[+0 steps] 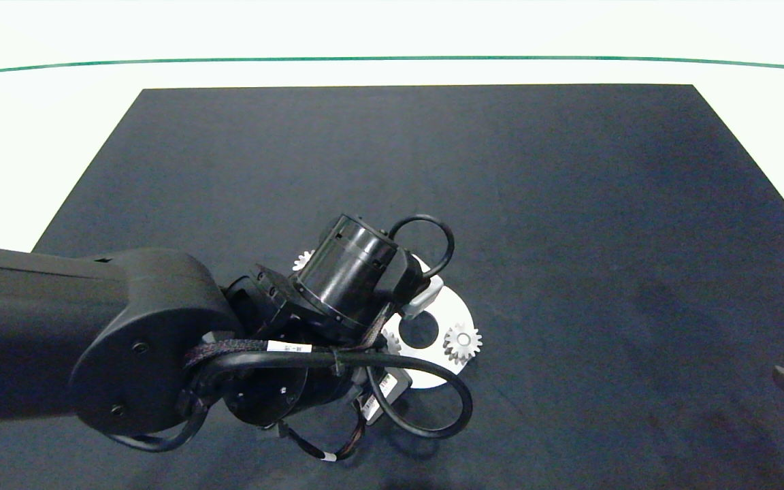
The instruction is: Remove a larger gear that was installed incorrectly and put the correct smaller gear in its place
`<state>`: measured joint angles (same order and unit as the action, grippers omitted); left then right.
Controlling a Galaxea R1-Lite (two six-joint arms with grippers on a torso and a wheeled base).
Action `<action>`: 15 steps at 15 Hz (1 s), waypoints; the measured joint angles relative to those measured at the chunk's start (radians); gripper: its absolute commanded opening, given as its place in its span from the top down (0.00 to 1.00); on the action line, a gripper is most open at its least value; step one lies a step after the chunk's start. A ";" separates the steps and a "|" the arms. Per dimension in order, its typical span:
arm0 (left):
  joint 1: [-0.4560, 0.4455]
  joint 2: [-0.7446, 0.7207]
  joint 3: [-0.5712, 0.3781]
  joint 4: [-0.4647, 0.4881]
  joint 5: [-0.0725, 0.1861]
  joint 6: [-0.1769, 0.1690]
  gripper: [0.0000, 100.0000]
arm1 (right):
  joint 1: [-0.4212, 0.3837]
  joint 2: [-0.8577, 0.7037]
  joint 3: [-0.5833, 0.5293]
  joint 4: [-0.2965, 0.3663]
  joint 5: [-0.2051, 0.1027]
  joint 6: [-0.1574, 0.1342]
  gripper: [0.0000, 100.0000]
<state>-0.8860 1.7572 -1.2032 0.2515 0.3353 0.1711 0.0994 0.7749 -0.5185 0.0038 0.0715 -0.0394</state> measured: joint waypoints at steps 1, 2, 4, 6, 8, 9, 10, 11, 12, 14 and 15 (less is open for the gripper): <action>0.000 0.001 0.000 0.000 0.000 0.000 0.78 | 0.000 0.000 0.004 -0.001 0.000 0.000 0.00; -0.001 0.003 0.000 -0.001 0.000 0.000 0.78 | 0.000 0.000 0.006 -0.001 0.000 0.001 0.00; -0.003 0.007 0.000 0.000 0.000 0.000 0.00 | 0.000 0.000 0.010 -0.001 0.001 0.002 0.00; -0.003 0.011 0.001 0.001 0.000 0.003 0.00 | 0.000 0.000 0.014 -0.004 0.000 0.016 0.00; -0.003 0.016 -0.006 0.003 -0.001 -0.001 0.00 | 0.000 0.000 0.016 -0.004 0.004 0.021 0.00; -0.003 0.018 -0.010 0.003 -0.002 -0.001 0.00 | 0.000 0.000 0.016 -0.004 0.005 0.021 0.00; -0.003 0.019 -0.013 0.004 -0.002 -0.002 0.00 | 0.000 0.000 0.016 -0.004 0.006 0.021 0.00; -0.002 0.019 -0.013 0.004 -0.002 -0.002 0.00 | 0.000 0.000 0.016 -0.004 0.006 0.021 0.00; -0.002 0.019 -0.015 0.005 -0.002 -0.002 0.00 | 0.000 0.000 0.016 -0.004 0.005 0.021 0.00; 0.000 0.009 -0.015 0.011 -0.002 -0.004 0.00 | 0.000 0.000 0.016 -0.005 0.004 0.021 0.00; 0.001 -0.010 -0.014 0.030 -0.002 -0.005 0.00 | 0.000 0.000 0.014 -0.005 0.003 0.022 0.00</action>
<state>-0.8851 1.7472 -1.2177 0.2819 0.3334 0.1660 0.0989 0.7753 -0.5040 -0.0013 0.0745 -0.0177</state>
